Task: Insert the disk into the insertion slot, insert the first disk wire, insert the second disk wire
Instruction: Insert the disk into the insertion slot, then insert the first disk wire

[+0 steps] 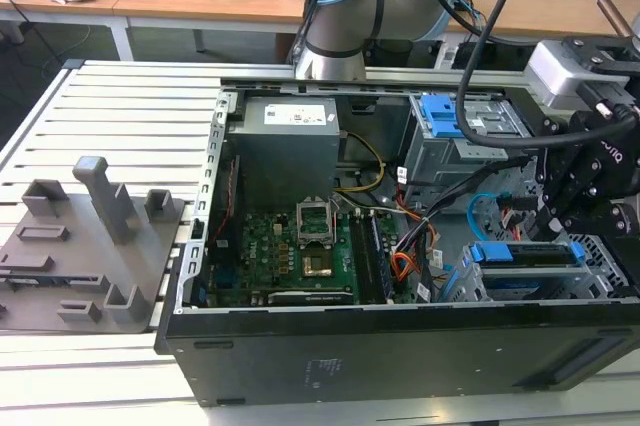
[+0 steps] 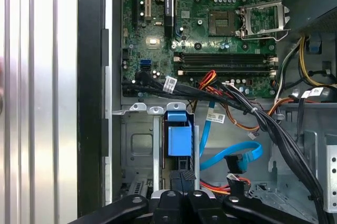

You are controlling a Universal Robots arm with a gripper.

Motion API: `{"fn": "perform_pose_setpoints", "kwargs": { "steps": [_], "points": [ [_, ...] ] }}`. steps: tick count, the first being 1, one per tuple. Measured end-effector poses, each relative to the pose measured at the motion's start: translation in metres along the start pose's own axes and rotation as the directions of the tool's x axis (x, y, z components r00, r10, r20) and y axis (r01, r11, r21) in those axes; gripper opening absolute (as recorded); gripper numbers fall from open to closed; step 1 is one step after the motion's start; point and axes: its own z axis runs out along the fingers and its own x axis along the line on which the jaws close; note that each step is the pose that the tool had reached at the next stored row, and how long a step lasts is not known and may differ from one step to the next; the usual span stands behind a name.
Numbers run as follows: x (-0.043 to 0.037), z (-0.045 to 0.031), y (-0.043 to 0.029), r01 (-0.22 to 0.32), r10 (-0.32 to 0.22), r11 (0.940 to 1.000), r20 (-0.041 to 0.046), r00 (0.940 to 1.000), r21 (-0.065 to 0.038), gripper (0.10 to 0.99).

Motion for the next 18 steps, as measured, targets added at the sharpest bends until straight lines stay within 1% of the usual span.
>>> {"fn": "perform_pose_setpoints", "kwargs": {
  "steps": [14,17,18],
  "points": [
    [0.0000,0.0000,-0.0008,0.000,0.000,1.0000,0.0001,1.0000,0.000,0.114],
    [0.0000,0.0000,-0.0009,0.000,0.000,1.0000,0.0001,1.0000,0.000,0.302],
    [0.0000,0.0000,-0.0009,0.000,0.000,1.0000,0.0001,1.0000,0.000,0.302]
  ]
}}
